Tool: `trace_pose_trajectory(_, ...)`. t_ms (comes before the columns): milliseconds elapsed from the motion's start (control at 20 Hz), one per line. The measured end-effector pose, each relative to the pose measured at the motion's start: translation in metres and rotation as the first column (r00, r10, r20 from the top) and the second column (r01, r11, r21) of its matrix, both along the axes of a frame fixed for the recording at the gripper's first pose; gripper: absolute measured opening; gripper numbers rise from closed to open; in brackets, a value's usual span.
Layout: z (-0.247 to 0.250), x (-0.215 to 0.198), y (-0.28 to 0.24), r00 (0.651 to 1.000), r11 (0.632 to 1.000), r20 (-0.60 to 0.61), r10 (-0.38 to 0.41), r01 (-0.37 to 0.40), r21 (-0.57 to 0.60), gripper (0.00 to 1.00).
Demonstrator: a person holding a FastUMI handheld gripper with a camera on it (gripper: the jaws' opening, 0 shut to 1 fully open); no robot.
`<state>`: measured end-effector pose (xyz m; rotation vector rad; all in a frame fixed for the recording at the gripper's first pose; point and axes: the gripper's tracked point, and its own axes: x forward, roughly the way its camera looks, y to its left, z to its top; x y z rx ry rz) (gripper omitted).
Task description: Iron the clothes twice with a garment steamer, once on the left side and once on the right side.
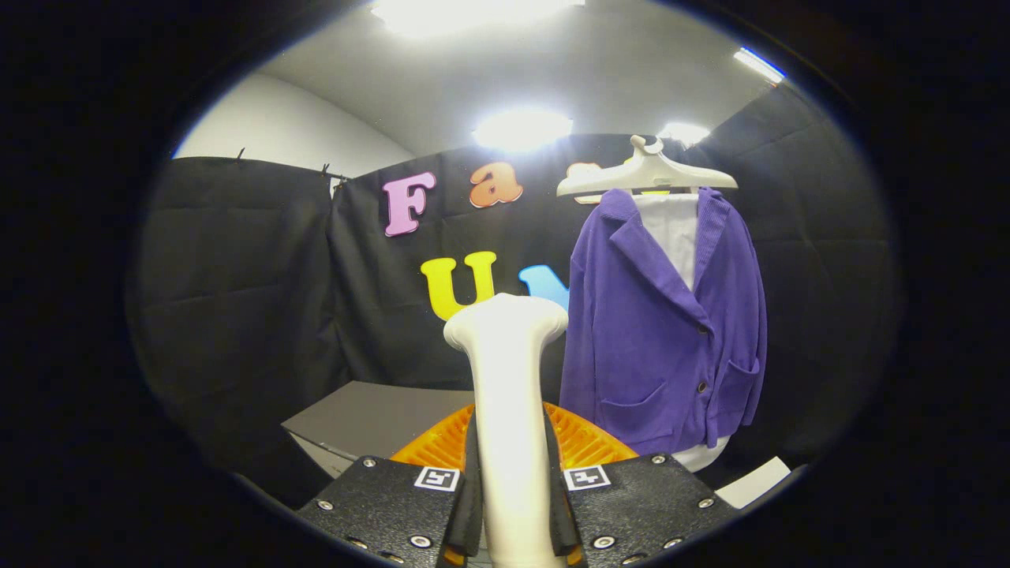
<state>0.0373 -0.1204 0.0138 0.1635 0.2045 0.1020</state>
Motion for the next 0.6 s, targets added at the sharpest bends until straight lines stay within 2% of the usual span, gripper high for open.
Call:
trace_pose_trajectory(300, 0.026, 0.058, -0.041, 0.992, 0.993, 0.052, -0.117, 0.117, 0.004, 0.33)
trace_pose_trajectory(600, 0.041, 0.110, -0.097, 0.959, 0.966, 0.118, -0.257, 0.254, 0.040, 0.33)
